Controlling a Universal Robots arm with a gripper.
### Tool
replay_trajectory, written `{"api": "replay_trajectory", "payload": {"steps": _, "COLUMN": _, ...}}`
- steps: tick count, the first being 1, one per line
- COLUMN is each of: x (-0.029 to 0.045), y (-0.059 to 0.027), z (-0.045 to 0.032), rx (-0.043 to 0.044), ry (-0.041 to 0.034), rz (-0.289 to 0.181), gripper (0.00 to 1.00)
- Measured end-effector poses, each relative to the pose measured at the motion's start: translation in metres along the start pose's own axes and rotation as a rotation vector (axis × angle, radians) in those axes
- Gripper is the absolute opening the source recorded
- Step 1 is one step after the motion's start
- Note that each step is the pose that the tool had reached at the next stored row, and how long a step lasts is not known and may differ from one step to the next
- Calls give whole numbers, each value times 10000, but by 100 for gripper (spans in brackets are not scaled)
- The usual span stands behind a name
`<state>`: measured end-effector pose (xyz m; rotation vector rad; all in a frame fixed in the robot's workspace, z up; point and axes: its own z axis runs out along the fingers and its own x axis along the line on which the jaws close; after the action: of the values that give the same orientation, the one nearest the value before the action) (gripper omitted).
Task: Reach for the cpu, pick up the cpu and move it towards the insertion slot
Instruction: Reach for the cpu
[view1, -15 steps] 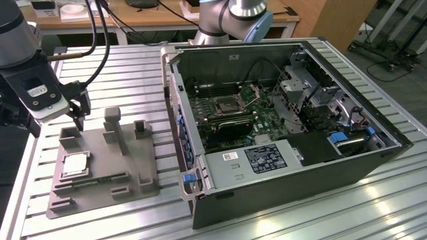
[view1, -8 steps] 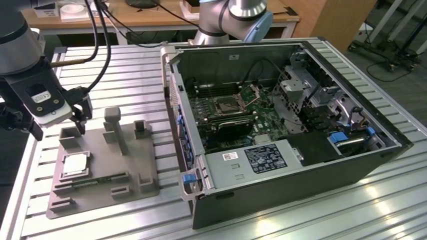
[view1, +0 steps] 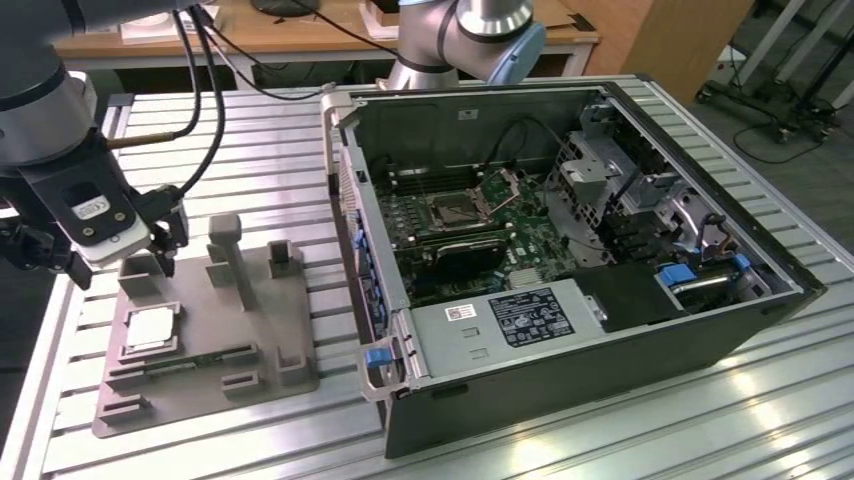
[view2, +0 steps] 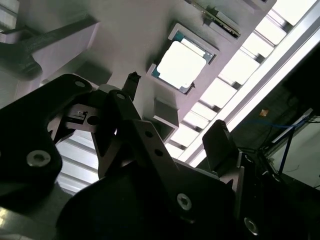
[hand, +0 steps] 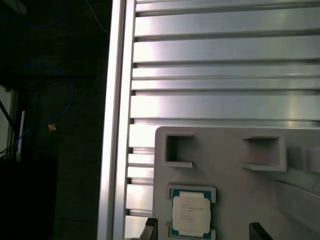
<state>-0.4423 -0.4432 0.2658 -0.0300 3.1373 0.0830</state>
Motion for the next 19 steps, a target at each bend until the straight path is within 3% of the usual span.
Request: {"api": "replay_trajectory", "payload": {"steps": 19, "x": 0, "y": -4, "z": 51, "rx": 0, "ry": -1, "rz": 0, "gripper": 78}}
